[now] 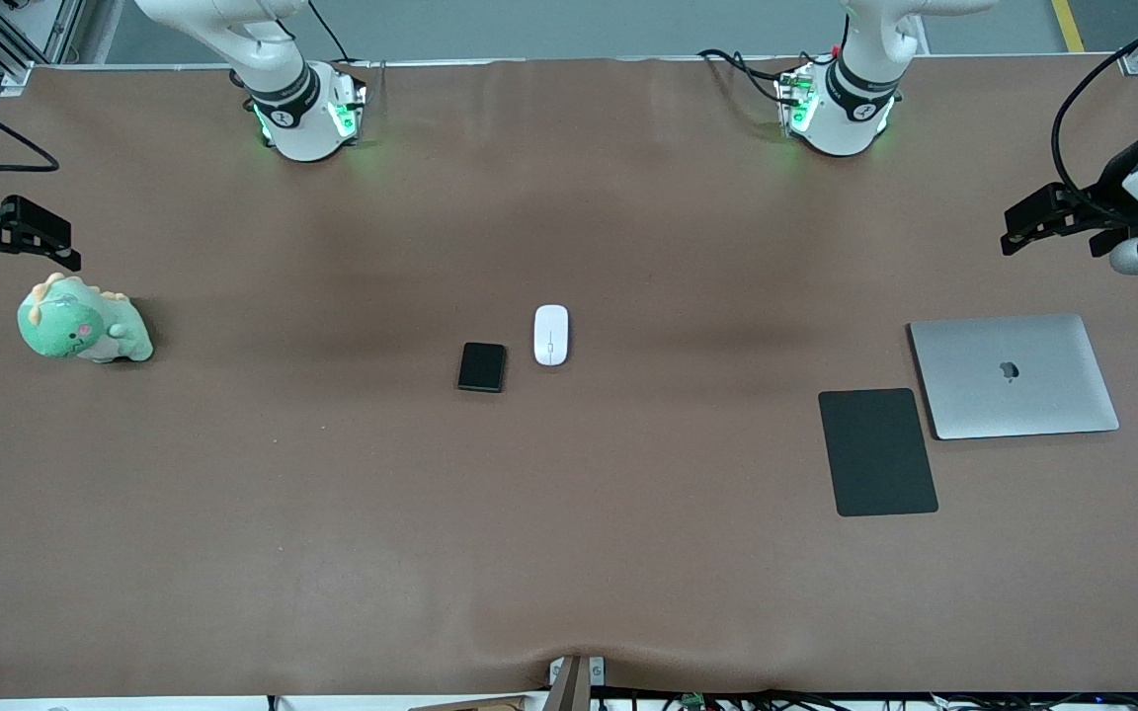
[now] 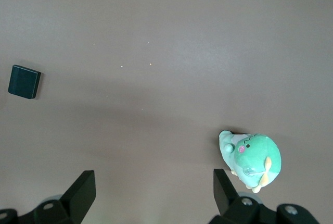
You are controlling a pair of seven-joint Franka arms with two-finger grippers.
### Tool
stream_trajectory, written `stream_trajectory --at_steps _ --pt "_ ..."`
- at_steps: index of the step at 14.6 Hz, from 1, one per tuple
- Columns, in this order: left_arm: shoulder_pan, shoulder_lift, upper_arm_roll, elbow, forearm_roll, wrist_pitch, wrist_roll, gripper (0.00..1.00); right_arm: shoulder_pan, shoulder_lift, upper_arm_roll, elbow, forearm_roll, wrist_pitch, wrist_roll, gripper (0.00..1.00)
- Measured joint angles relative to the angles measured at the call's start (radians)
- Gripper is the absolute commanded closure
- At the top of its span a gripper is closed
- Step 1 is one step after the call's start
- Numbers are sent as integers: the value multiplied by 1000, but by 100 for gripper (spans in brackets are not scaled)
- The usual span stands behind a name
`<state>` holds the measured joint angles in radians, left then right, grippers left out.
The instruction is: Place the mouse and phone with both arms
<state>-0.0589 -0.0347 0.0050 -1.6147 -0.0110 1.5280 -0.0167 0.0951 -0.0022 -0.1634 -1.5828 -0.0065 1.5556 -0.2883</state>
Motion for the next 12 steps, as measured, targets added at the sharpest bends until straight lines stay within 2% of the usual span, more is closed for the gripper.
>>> stream_trajectory --at_steps 8,12 --pt "-3 6 -1 0 0 0 0 0 0 0 0 1 0 1 0 0" --pt "-13 70 -4 -3 0 -3 0 0 0 0 0 2 0 1 0 0"
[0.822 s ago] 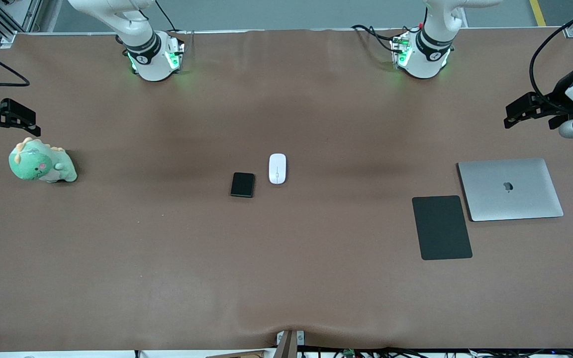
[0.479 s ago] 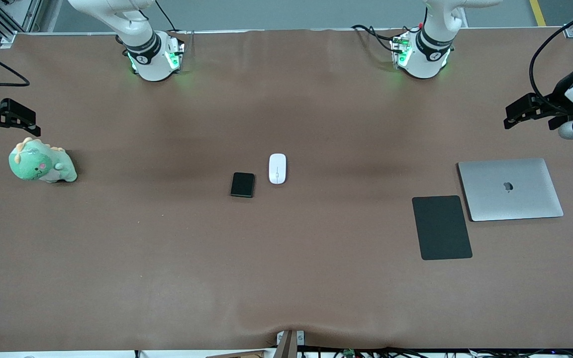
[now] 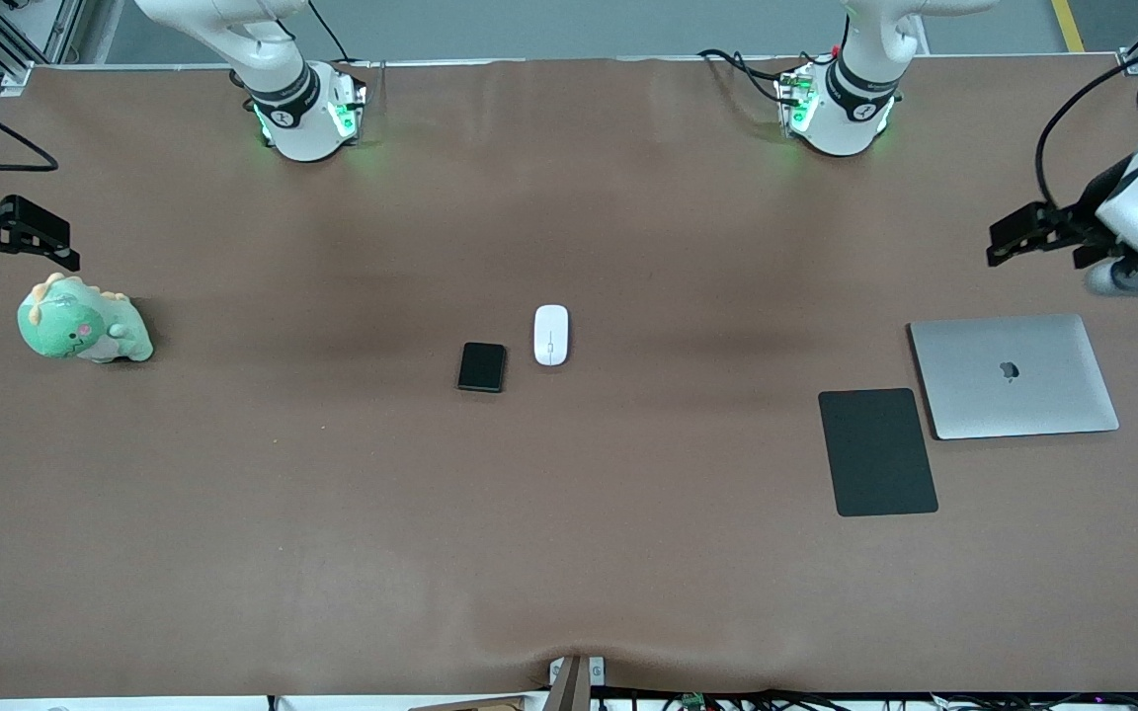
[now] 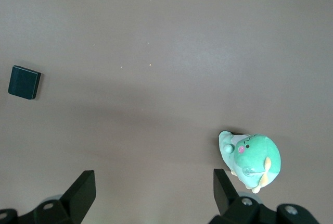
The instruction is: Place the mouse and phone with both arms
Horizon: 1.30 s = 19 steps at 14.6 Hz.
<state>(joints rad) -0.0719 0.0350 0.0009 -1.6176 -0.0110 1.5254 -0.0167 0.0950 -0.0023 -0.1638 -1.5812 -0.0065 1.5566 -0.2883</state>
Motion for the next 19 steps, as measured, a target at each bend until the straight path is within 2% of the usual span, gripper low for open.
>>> stream_trajectory --at_steps 7,14,19 --pt "-146 167 -13 14 0 2 -187 0 0 0 0 0 0 6 0 0" --pt "-316 341 -17 157 0 14 -405 0 0 0 0 3 0 10 0 0" --pt "-469 444 -22 179 -18 142 -469 0 -1 5 0 7 0 12 0 0"
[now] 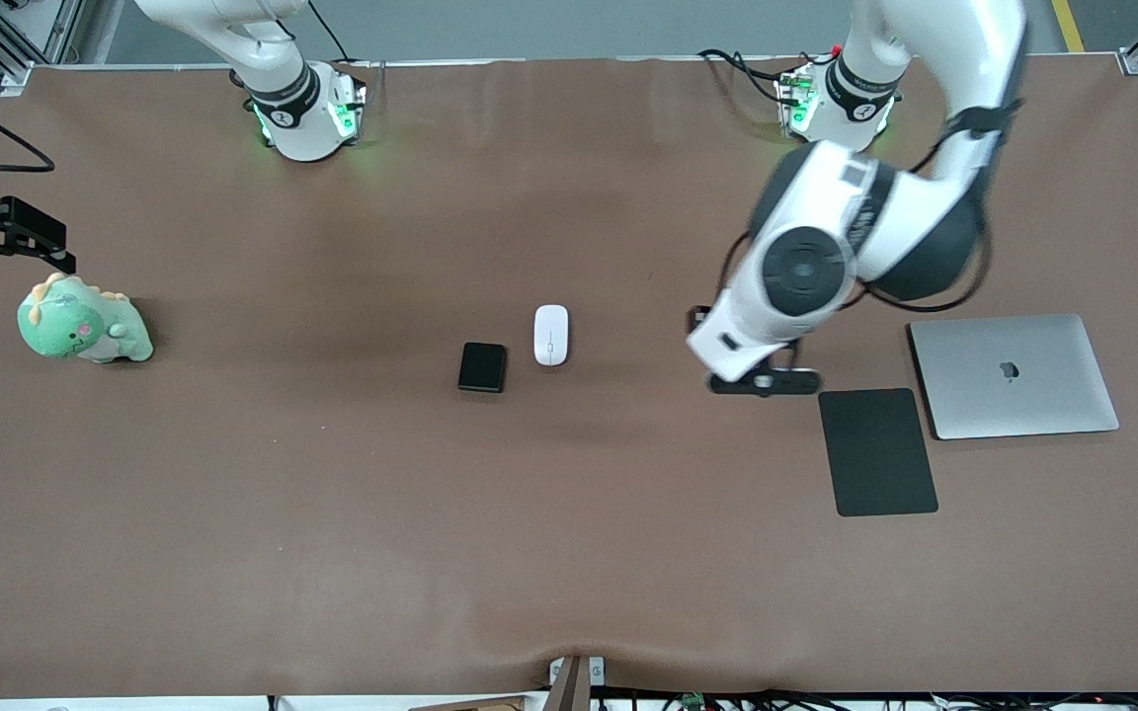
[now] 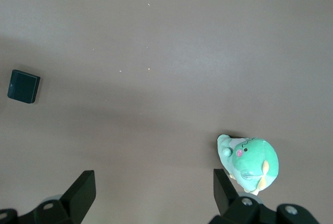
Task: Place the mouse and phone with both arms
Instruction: 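Move the left gripper over the white mouse and lower onto it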
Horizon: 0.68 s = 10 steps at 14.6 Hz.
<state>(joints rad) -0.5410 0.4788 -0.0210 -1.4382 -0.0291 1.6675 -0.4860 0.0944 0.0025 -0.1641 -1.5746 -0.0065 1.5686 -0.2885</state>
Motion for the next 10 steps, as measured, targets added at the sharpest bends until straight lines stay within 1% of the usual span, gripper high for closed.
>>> stream_trajectory --at_steps 4,6,8,10 --pt "-151 106 -2 4 -2 135 -182 0 0 11 0 0 0 0 0 0" --pt "-218 153 -2 11 -2 224 -266 0 0 20 0 0 0 -2 0 0" --pt "-259 191 -1 19 -2 326 -344 0 0 41 0 -1 0 -4 -1 0" --pt "-276 224 -1 22 -2 439 -375 0 0 60 0 -1 0 -4 -1 0"
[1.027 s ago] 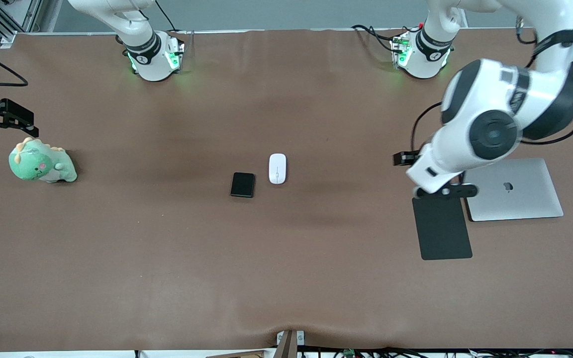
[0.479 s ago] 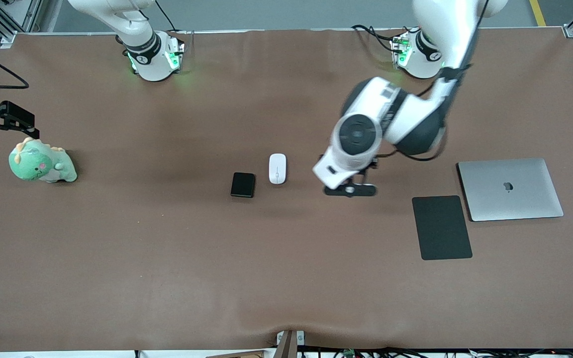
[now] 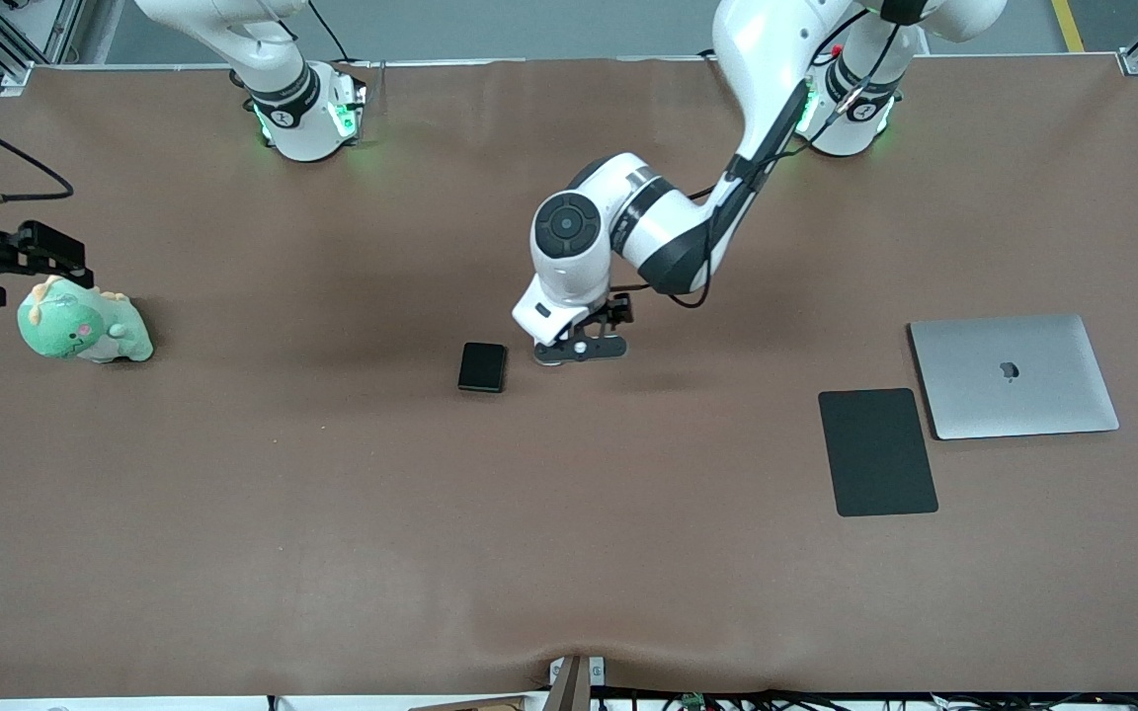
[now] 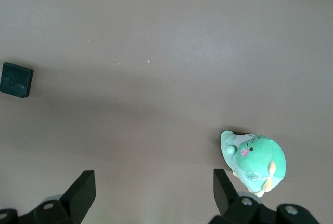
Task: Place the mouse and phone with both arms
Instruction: 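Move the left gripper over the white mouse and lower onto it, then lift the mouse with the left gripper while the right gripper reaches the phone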
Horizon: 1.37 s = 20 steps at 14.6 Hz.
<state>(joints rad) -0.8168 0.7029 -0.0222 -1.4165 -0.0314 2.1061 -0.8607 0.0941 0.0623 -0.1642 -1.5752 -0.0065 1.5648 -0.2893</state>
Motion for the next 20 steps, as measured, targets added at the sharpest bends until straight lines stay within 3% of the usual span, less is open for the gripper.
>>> stream_trajectory --at_steps 5,15,19,20 --pt "-35 94 0 2 0 180 -1 0 -5 49 0 -2 0 -48 0 0" --pt "-80 164 1 2 60 187 13 0 6 174 10 -6 0 -98 -8 0" --pt "-87 189 2 2 60 188 13 0 23 183 14 -2 1 -106 -8 0" --pt "-87 190 2 2 60 188 13 4 34 183 14 -1 1 -106 -8 0"
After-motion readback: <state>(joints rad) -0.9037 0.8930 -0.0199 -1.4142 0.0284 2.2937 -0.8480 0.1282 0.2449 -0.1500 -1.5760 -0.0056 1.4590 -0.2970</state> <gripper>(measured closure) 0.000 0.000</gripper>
